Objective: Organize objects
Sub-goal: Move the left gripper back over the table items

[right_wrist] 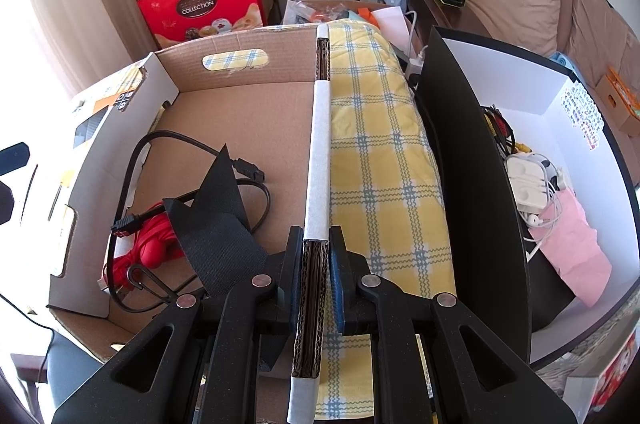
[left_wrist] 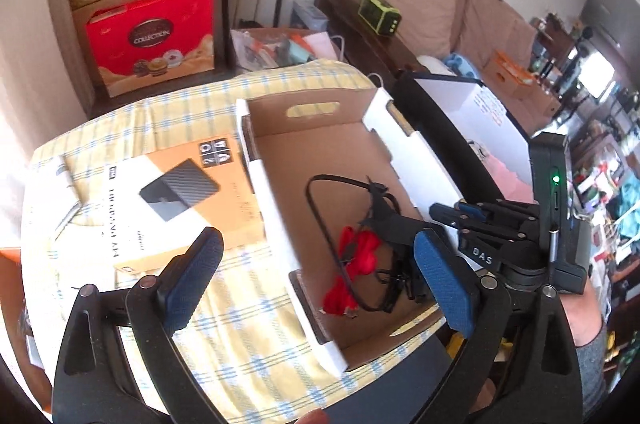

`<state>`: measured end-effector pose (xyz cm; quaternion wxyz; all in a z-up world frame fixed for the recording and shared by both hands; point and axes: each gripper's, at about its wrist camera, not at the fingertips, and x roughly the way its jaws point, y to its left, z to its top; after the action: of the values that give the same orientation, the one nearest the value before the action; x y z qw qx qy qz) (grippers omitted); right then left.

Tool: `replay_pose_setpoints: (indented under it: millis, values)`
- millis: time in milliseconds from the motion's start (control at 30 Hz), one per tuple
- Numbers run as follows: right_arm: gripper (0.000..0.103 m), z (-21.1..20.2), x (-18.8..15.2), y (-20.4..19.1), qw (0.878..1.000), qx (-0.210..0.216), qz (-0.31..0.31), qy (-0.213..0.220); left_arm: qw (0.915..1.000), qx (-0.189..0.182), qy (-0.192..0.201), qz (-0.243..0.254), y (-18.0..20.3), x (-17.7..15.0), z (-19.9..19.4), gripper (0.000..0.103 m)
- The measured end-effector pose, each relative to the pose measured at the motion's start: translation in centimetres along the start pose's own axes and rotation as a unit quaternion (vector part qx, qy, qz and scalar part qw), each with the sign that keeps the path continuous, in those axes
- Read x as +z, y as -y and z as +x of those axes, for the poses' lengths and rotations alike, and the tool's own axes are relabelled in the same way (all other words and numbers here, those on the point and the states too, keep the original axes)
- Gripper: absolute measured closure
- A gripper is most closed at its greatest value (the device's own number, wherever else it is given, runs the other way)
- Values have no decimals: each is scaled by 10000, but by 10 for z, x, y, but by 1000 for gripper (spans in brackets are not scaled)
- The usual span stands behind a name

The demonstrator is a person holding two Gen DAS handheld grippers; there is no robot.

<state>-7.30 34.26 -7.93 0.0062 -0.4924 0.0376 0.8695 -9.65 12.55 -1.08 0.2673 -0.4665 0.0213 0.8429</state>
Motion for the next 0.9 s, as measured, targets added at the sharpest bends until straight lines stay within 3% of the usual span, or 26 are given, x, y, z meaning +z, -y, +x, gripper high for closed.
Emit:
replay_pose_setpoints:
  millis: [433, 500, 900]
  values:
    - [92, 1, 0, 0, 10000, -18, -13, -17, 9913, 1004, 86, -852, -111, -18, -26, 7]
    - [91, 2, 0, 0, 10000, -25, -18, -22, 9906, 1041, -2, -888, -126, -22, -25, 0]
    - [90, 2, -1, -2, 9999, -86, -51, -41, 9812, 1329, -344, -1358, -197, -54, -11, 0]
